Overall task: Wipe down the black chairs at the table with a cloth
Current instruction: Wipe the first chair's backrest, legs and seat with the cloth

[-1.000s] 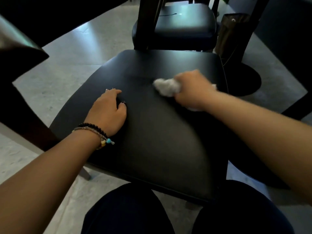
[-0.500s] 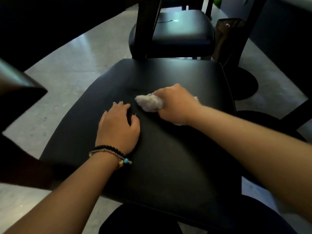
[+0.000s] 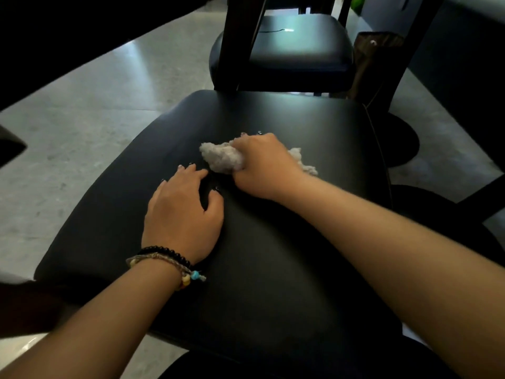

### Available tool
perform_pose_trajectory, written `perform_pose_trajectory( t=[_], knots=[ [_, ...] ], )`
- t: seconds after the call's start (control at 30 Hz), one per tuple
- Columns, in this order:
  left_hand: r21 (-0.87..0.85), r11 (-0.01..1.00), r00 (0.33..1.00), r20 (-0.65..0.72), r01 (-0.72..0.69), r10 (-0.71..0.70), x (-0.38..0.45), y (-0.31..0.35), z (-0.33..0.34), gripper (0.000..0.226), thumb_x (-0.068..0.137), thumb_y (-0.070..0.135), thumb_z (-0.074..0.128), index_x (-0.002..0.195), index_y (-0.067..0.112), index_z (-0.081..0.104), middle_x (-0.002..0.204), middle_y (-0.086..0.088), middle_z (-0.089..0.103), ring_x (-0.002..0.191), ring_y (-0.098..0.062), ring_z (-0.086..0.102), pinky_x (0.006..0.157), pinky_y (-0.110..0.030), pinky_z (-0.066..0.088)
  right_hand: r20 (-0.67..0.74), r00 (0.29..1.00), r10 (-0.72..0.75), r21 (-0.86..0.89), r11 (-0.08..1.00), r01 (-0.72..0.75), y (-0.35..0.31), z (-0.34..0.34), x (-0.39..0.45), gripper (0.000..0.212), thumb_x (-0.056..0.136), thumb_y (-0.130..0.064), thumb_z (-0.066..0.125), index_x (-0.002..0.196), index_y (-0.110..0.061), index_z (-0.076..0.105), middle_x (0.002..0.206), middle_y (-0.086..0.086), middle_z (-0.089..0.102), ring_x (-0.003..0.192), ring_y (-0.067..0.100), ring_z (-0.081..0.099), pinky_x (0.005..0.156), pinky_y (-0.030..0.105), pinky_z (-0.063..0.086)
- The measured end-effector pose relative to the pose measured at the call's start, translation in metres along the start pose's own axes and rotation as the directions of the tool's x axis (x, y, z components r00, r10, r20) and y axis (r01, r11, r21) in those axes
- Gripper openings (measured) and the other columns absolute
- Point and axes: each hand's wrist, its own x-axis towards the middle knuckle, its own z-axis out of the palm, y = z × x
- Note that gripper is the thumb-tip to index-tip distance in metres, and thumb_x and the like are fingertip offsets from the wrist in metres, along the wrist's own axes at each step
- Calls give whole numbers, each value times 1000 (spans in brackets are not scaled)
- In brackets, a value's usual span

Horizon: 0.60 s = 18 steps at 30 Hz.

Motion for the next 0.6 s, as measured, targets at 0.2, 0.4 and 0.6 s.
perform_pose_trajectory(
  t=[0.2,0.4,0.6],
  knots=[
    [-9,1000,1000,-4,-15,15,3,1,1,49,92,41,48,138,26,48,150,5,41,140,-13,33,117,-39,24,-267,875,404,-153,879,-452,127,-64,18,22,80,-18,59,94,-3,67,102,25,67,98,40,63,76,35,48],
    [-11,1000,1000,-26,-5,5,2,-1,5,48,91,41,49,136,25,50,148,5,44,138,-12,36,117,-38,25,-323,739,591,129,801,-585,91,-38,68,35,86,-28,56,109,-4,68,116,19,67,113,36,60,93,38,47],
    [-23,1000,998,-55,-7,6,-1,2,1,43,89,35,52,129,21,57,139,1,53,131,-18,46,113,-44,33,-35,999,37,33,999,-36,-28,23,43,13,81,-23,60,90,-14,64,93,7,66,94,27,60,83,33,44]
  ],
)
